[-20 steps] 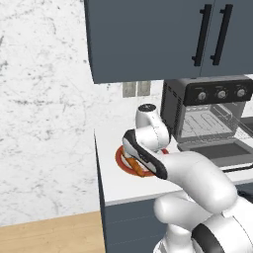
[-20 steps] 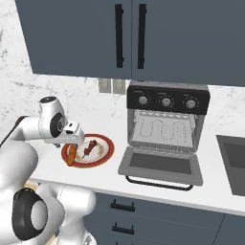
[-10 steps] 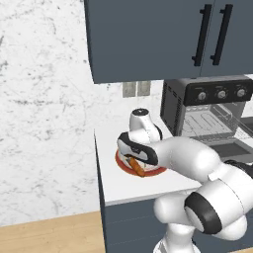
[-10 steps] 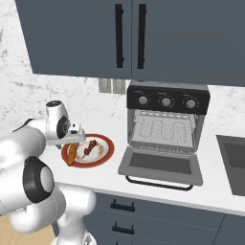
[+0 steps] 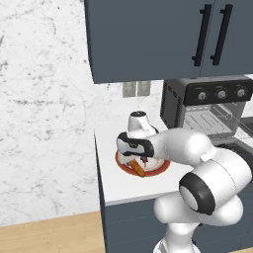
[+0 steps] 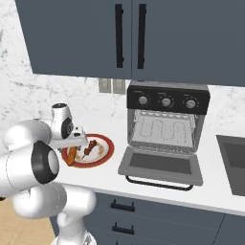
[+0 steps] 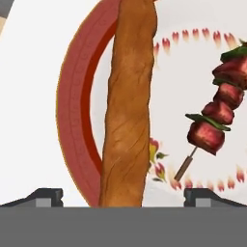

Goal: Pick up the kebab skewer and baguette bread, and place them inside the toaster oven. Close the toaster oven door and start by setting the timer.

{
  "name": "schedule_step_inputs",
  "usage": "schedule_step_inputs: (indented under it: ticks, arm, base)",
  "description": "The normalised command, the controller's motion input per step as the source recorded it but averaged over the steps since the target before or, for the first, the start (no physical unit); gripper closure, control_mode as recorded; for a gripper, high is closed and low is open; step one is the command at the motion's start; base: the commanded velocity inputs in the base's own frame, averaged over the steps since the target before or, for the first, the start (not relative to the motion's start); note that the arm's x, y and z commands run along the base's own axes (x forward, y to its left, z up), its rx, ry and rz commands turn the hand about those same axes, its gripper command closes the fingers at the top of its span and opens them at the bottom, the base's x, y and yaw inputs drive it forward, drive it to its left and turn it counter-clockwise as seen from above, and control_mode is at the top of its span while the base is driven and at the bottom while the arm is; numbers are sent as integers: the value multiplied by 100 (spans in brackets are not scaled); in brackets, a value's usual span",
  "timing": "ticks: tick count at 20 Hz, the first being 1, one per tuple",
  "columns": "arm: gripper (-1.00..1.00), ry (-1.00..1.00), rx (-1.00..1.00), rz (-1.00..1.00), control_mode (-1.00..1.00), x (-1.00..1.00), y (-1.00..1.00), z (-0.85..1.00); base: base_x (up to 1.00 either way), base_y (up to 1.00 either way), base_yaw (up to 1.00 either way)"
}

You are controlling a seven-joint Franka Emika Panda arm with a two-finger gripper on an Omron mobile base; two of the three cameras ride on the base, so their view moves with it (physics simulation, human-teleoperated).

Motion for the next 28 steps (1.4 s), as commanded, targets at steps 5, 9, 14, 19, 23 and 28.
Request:
schedule_step_inputs:
  ticks: [5,9,14,19,23,28]
  arm:
    - [-100,4,0,1,-100,15,4,-25]
    - [-100,2,0,1,-100,19,6,-19]
    - [-100,4,0,1,-100,18,2,-21]
    - [100,5,0,0,-100,5,2,-21]
    - [100,0,0,0,-100,0,0,-10]
    - [100,0,0,0,-100,0,0,-2]
  base:
    - [0,0,0]
    - [0,0,0]
    - [0,0,0]
    - [0,0,0]
    - [0,0,0]
    - [0,0,0]
